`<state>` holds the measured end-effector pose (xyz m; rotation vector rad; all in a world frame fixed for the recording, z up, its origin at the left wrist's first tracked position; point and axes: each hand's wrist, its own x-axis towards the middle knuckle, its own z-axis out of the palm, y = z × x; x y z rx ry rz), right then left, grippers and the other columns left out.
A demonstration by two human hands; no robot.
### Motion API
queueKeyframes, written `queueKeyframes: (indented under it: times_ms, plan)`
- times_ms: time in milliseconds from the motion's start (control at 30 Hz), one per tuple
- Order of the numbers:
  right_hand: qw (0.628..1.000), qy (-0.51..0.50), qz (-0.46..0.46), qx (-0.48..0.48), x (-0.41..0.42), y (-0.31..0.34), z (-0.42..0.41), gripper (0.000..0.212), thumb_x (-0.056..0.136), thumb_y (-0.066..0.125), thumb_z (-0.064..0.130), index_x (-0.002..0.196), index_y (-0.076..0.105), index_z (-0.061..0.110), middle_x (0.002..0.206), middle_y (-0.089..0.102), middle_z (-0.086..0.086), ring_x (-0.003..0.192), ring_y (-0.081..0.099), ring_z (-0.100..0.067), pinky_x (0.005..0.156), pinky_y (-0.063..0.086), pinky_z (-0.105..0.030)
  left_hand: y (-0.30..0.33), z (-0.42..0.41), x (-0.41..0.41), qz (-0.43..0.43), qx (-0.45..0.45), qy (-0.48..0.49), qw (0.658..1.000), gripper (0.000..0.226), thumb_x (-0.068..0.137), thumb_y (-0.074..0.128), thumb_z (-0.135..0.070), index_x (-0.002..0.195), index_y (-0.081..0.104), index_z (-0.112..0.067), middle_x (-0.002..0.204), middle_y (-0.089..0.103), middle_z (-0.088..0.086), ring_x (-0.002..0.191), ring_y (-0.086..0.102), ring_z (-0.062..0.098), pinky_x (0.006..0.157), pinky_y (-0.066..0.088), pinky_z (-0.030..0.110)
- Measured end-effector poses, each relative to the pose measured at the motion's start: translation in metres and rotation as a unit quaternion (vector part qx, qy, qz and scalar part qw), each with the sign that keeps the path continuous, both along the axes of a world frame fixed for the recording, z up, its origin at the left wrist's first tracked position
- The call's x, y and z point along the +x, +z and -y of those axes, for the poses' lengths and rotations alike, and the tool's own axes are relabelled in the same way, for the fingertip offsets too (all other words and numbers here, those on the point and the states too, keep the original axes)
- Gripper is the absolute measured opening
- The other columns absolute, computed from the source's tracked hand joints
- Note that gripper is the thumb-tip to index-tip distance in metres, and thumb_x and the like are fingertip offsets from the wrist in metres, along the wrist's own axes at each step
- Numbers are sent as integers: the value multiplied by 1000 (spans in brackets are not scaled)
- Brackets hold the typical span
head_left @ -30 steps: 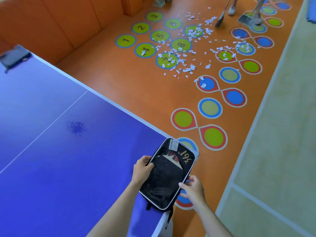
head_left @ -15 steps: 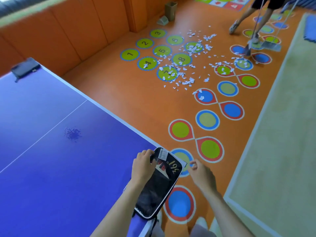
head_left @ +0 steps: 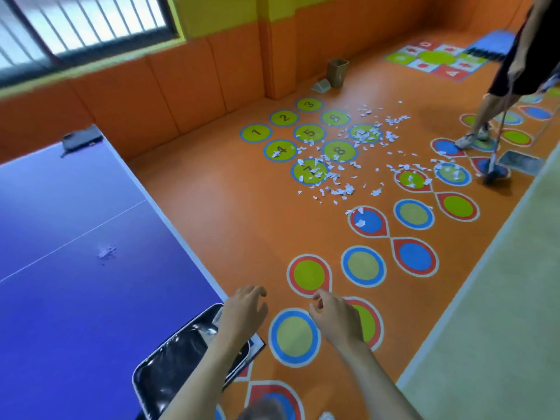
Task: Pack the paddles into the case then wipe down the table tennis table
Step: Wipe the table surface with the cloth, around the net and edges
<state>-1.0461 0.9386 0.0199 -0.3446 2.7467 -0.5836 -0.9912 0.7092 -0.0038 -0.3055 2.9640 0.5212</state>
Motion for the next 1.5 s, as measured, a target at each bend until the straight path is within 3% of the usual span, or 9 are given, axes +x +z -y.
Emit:
queueKeyframes:
  times_ms: [267, 400, 633, 767, 1200, 1400, 1500]
  plan:
    - [994, 106, -26, 19, -102, 13, 25, 24, 102, 53, 44, 118, 63, 29, 112, 72, 7, 104, 68, -21, 79, 49, -34, 12, 3, -58, -21, -17, 96, 995, 27, 104, 49, -37, 125, 61, -25, 124, 64, -10, 113, 58, 16, 84, 51, 32]
    - [985, 162, -37, 42, -168, 12, 70, 29, 101, 53, 44, 123, 65, 30, 116, 72, 7, 109, 69, -23, 82, 49, -33, 4, 25, -98, -48, -10, 147, 988, 26, 104, 51, -34, 123, 64, -23, 120, 67, -9, 109, 60, 16, 77, 40, 27]
    - [970, 232, -47, 52, -282, 21, 168, 28, 98, 55, 45, 120, 65, 31, 111, 73, 10, 106, 70, -19, 84, 51, -33, -1, 94, -188, -76, 23, 228, 970, 24, 102, 55, -37, 119, 65, -23, 113, 66, -9, 104, 62, 14, 79, 47, 27]
    - [961, 266, -58, 52, -338, 30, 230, 29, 97, 56, 46, 120, 64, 32, 110, 72, 11, 107, 69, -19, 84, 50, -32, 8, 141, -231, -78, 11, 267, 961, 25, 101, 55, -39, 119, 64, -24, 112, 66, -9, 103, 62, 16, 80, 50, 32]
    - [932, 361, -29, 15, -504, 30, 461, 29, 97, 58, 47, 121, 68, 32, 108, 74, 10, 106, 69, -19, 85, 51, -34, 26, 333, -365, -86, -1, 388, 918, 27, 102, 55, -37, 121, 68, -23, 115, 69, -10, 103, 63, 11, 84, 49, 26]
    - [909, 417, -17, 2, -583, 26, 586, 30, 99, 57, 48, 122, 68, 32, 105, 73, 12, 95, 71, -17, 78, 58, -33, 45, 447, -435, -59, -24, 435, 898, 24, 101, 52, -37, 117, 65, -24, 112, 67, -11, 101, 61, 12, 76, 45, 28]
    - [897, 442, -16, -8, -608, 29, 655, 28, 99, 58, 46, 120, 68, 32, 103, 75, 11, 93, 72, -17, 73, 54, -31, 52, 504, -454, -52, -30, 471, 880, 25, 101, 51, -39, 118, 64, -25, 114, 66, -12, 103, 62, 13, 78, 47, 31]
